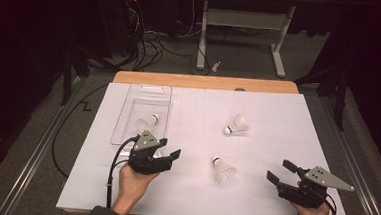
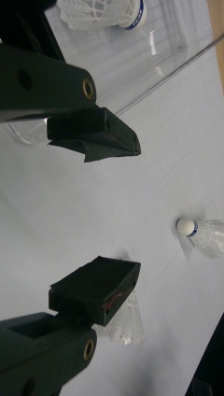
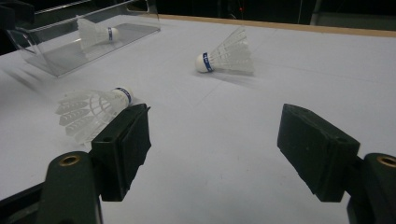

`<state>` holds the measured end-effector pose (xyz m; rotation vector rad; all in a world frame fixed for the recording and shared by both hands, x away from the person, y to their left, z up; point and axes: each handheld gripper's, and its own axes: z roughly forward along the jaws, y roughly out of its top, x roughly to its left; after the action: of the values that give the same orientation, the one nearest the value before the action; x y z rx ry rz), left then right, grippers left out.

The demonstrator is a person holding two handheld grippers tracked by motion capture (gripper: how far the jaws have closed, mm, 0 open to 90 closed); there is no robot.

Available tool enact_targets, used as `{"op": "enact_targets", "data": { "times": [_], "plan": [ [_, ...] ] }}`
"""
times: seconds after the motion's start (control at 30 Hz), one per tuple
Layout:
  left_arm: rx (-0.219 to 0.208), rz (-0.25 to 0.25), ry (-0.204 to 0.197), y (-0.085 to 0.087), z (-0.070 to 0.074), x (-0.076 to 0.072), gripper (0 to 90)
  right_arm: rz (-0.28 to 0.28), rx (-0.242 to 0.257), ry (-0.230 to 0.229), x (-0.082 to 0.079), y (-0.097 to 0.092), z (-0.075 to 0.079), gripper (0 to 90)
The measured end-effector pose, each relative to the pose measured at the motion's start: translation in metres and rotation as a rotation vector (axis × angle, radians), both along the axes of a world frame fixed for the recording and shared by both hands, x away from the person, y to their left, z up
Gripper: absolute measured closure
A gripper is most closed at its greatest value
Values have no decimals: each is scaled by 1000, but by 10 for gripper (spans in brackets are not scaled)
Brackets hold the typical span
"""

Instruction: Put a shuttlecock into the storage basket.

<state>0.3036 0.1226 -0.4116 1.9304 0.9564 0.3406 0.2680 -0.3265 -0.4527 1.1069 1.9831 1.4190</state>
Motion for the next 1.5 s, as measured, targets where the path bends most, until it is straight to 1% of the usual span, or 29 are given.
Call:
{"op": "enact_targets", "data": {
  "times": [0.47,0.67,0.9,1.17,1.5],
  "plan": [
    [9,-38,8,-14,-2,2,390,-2,-2,-1,0,0,0,261],
    [1,-45,13,-20,-4,3,390,-2,-1,0,0,0,0,261],
    [4,-59,16,-24,-5,4,389,-3,0,0,0,0,0,262],
    [-5,-69,21,-31,-7,5,389,-3,0,-1,0,-1,0,262],
    [1,-82,29,-37,-9,6,389,-2,1,-2,0,-1,0,262]
  ]
}}
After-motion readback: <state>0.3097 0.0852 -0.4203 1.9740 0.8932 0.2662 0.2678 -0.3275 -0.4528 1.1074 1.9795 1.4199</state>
